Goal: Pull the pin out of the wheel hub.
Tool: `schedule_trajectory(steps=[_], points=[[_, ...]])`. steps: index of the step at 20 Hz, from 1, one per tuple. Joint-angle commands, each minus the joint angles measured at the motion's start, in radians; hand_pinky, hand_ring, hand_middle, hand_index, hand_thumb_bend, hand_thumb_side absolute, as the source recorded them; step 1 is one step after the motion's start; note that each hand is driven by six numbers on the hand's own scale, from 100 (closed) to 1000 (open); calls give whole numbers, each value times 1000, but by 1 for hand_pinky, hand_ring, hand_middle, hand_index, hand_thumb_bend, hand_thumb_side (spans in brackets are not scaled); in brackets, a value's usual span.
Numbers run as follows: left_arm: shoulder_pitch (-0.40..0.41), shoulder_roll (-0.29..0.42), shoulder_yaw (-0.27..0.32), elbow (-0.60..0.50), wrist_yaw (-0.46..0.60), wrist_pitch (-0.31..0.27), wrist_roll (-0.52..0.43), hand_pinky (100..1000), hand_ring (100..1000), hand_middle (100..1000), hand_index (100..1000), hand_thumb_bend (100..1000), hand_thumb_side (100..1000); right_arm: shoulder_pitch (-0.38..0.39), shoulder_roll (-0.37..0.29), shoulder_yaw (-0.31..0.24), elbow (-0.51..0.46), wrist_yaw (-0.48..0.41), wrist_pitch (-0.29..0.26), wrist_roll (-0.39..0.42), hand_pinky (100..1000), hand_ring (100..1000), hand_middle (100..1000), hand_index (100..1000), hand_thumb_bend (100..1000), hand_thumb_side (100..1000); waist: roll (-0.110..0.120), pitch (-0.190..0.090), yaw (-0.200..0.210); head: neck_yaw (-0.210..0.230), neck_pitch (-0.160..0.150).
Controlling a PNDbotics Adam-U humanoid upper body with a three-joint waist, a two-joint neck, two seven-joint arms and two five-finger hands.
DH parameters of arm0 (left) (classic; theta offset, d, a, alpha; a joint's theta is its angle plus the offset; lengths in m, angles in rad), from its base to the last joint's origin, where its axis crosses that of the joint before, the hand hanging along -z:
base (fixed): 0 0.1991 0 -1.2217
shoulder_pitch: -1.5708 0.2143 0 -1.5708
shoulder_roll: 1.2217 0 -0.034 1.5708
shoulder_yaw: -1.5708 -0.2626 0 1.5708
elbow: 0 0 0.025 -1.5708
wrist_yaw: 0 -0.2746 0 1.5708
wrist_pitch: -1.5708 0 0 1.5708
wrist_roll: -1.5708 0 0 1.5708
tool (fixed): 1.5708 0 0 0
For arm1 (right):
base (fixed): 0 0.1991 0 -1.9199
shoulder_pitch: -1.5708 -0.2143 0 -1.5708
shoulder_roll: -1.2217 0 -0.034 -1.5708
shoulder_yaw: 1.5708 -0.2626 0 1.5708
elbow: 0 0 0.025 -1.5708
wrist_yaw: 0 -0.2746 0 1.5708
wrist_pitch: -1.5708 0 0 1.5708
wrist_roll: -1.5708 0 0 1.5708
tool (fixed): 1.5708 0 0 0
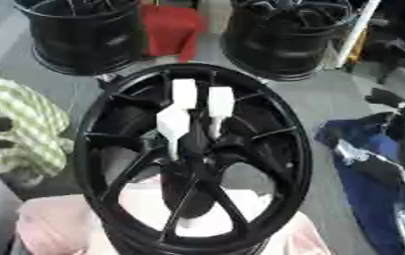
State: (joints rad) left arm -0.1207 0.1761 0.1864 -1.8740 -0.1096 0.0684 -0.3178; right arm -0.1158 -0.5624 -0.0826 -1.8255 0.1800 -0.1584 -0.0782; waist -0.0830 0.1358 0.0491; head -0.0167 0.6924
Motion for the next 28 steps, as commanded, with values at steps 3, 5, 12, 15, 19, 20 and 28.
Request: schedule_trajectory(steps=[3,5,12,15,19,20,28], points=[[0,22,-7,-14,4,-5,-6,712,820,709,869,100,591,-69,-255,39,-27,-34,0,108,519,615,771,881,517,245,3,-22,-1,9,-2],[2,24,-8,-11,4,-8,-8,712,820,710,869,100,591,-115,-343,64,-34,-50,-3,159,541,630,780,893,459,249,3,-25,-2,9,0],[4,35,-19,-5,2,-15,-19,712,821,710,869,100,591,-293,-552,165,-54,-100,-19,387,633,698,807,922,300,251,-7,-31,8,-1,-3],[4,39,-24,-4,0,-15,-26,712,821,711,869,100,593,-399,-553,233,-14,-97,-18,527,672,731,819,935,253,241,-17,-32,15,-10,2],[5,45,-30,-3,-4,-15,-36,712,822,711,869,100,594,-548,-490,312,89,-77,-20,702,694,750,830,938,239,253,-28,-31,22,-15,3],[5,46,-31,-3,-4,-15,-37,712,822,711,869,100,594,-584,-467,328,124,-67,-21,733,696,752,831,938,238,254,-30,-30,23,-17,4],[5,44,-37,-6,-6,-11,-49,712,823,713,869,100,597,-801,-254,403,451,115,-68,871,750,803,868,953,222,268,-37,-29,34,-22,5]])
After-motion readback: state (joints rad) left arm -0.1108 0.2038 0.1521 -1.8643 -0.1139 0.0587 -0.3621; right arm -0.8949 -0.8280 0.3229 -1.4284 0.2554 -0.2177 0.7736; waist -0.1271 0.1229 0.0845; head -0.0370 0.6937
